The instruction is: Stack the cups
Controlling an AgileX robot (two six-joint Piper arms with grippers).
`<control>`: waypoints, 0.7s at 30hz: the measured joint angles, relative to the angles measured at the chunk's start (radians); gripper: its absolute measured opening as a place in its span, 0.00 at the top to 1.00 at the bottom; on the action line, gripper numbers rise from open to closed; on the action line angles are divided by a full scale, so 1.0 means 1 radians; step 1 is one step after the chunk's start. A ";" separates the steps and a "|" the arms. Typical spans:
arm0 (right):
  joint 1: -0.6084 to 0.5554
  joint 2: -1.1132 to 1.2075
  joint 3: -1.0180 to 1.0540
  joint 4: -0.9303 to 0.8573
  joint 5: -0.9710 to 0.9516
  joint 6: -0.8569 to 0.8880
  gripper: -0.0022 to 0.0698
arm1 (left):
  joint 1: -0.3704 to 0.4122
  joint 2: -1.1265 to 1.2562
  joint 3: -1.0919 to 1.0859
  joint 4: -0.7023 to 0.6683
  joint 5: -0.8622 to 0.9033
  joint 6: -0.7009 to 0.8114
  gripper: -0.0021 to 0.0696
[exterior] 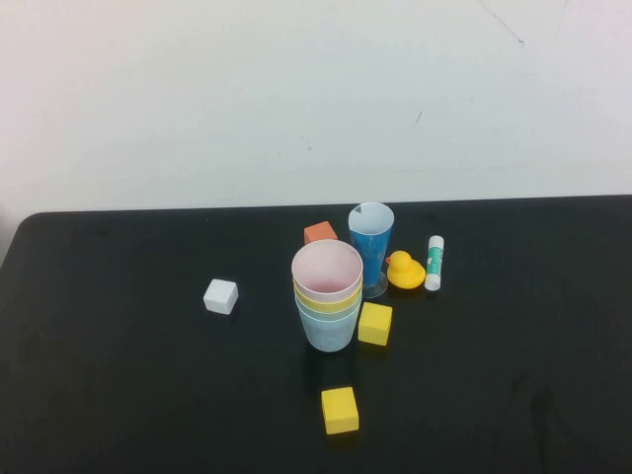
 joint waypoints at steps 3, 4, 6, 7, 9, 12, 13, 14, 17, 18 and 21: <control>0.000 0.000 0.000 0.000 0.000 0.000 0.97 | 0.000 0.000 0.000 0.000 0.000 0.000 0.97; 0.000 0.000 0.000 0.000 0.000 0.000 0.97 | 0.000 0.000 0.000 0.000 0.000 0.000 0.97; 0.000 0.000 0.000 0.000 0.000 0.000 0.97 | 0.000 0.000 0.000 0.000 0.000 0.000 0.97; 0.000 0.000 0.000 0.000 0.000 0.000 0.97 | 0.000 0.000 0.000 0.000 0.000 0.000 0.97; 0.000 0.000 0.000 0.000 0.000 0.000 0.97 | 0.000 0.000 0.000 0.000 0.000 0.000 0.97; 0.000 -0.002 0.000 0.000 0.000 0.000 0.97 | 0.000 0.000 0.000 0.000 0.000 0.000 0.97; -0.003 -0.009 0.000 -0.010 0.000 -0.010 0.97 | 0.000 0.000 0.000 0.000 0.000 0.000 0.97; -0.011 -0.017 0.000 -0.015 0.000 -0.023 0.97 | 0.000 0.000 0.000 -0.002 0.000 0.000 0.97; -0.118 -0.081 0.011 -0.019 -0.016 -0.041 0.97 | 0.000 0.000 0.000 -0.002 0.000 0.000 0.97; -0.165 -0.104 0.026 -0.022 -0.035 -0.043 0.97 | 0.000 0.000 0.000 -0.002 0.000 0.000 0.97; -0.295 -0.175 0.100 -0.044 -0.111 -0.043 0.97 | 0.000 0.000 0.000 -0.002 0.000 0.000 0.97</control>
